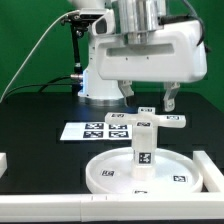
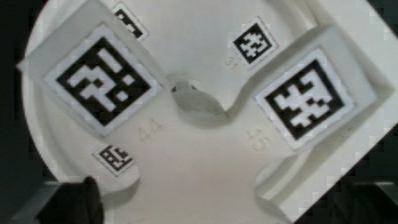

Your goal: Assemble round table

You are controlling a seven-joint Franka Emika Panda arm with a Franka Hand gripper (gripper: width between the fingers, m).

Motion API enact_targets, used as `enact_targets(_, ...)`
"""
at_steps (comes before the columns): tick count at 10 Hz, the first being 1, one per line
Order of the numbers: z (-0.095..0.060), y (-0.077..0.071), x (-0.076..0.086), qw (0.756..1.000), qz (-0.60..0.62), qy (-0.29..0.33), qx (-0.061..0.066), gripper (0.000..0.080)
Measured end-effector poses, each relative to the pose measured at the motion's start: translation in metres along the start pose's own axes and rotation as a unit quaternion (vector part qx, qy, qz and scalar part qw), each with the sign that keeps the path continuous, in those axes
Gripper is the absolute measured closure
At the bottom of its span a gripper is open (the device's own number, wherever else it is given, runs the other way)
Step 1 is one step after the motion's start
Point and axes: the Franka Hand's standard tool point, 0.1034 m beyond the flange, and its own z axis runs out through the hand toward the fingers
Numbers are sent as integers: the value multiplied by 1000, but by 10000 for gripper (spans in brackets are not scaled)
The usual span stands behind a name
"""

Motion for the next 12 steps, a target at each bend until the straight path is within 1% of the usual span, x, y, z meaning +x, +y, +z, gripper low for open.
enact_targets(1,-4,-2,0,997,-72,2,1,150)
enact_targets(2,-4,-2,2,984,-180,3,2,150)
enact_targets(4,0,2,-1,950,-314,-2,-2,150)
enact_targets(5,0,6,2,930,-368,-3,-2,150)
enact_targets(6,-2,8,5,925,-379,9,-2,150)
enact_targets(8,0,9,6,889,-458,7,-5,150)
enact_targets(10,7,7,9,796,-604,1,-27,150)
enact_targets(11,10,4,6,764,-644,-1,-38,150)
enact_targets(12,9,4,8,742,-669,-1,-36,150)
